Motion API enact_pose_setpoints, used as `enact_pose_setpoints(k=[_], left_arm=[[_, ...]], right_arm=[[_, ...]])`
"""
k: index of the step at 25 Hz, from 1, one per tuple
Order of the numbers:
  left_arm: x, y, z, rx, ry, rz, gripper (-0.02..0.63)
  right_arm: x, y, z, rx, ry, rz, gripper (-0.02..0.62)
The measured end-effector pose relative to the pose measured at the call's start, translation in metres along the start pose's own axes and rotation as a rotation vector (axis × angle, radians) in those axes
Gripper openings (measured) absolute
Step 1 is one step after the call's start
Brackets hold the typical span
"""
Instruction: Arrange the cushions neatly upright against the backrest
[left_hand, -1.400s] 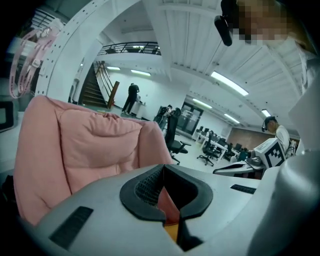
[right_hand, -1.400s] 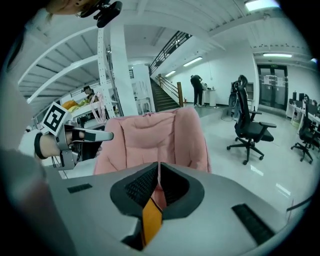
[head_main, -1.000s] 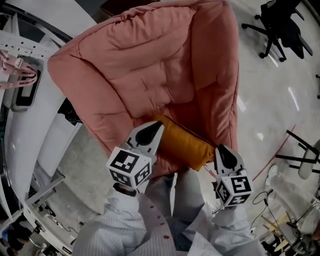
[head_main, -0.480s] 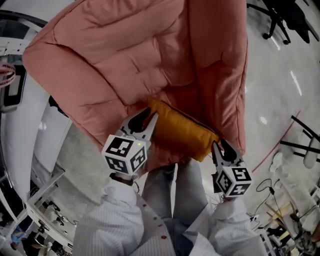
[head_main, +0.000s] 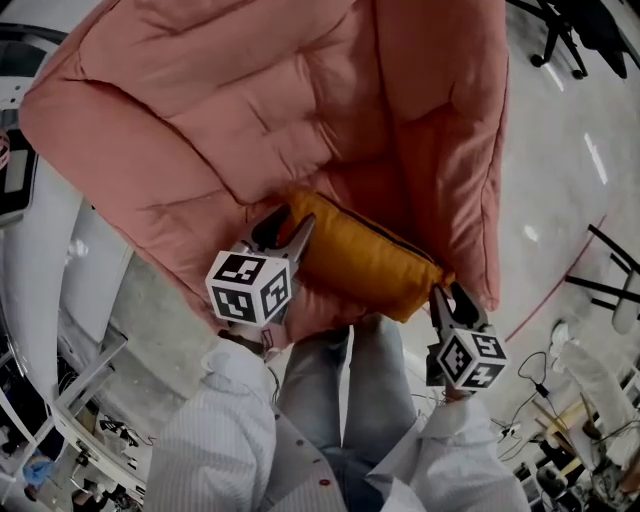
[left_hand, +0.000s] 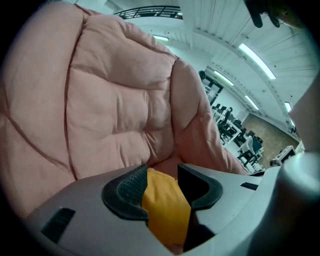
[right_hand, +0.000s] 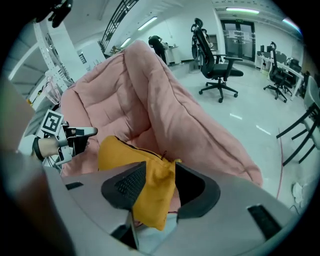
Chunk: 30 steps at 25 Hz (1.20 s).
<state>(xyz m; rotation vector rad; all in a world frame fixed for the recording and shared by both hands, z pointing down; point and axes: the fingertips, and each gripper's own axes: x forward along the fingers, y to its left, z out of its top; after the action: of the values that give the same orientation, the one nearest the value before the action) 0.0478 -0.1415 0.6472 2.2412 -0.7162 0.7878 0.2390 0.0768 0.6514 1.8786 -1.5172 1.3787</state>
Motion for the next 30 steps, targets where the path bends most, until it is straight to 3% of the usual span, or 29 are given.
enact_pose_setpoints(k=[10, 16, 19, 24, 30], left_arm=[[0.010, 0.034, -0.031, -0.090, 0.047, 0.031, 0.258], [0.030, 0.030, -0.043, -0.097, 0.113, 0.015, 0.268], [0.031, 0.032, -0.048, -0.142, 0.117, 0.012, 0.267], [0.043, 0.028, -0.051, -0.210, 0.145, -0.013, 0.218], [0.044, 0.026, -0.051, -0.207, 0.155, -0.007, 0.147]], right_arm=[[0.014, -0.002, -0.034, 0.160, 0.051, 0.030, 0.155], [0.026, -0.009, -0.033, 0.155, 0.084, 0.037, 0.155], [0.027, -0.004, -0.033, 0.136, 0.088, 0.036, 0.155], [0.029, -0.008, -0.030, 0.120, 0.097, 0.045, 0.151], [0.033, -0.005, -0.026, 0.062, 0.116, 0.028, 0.068]])
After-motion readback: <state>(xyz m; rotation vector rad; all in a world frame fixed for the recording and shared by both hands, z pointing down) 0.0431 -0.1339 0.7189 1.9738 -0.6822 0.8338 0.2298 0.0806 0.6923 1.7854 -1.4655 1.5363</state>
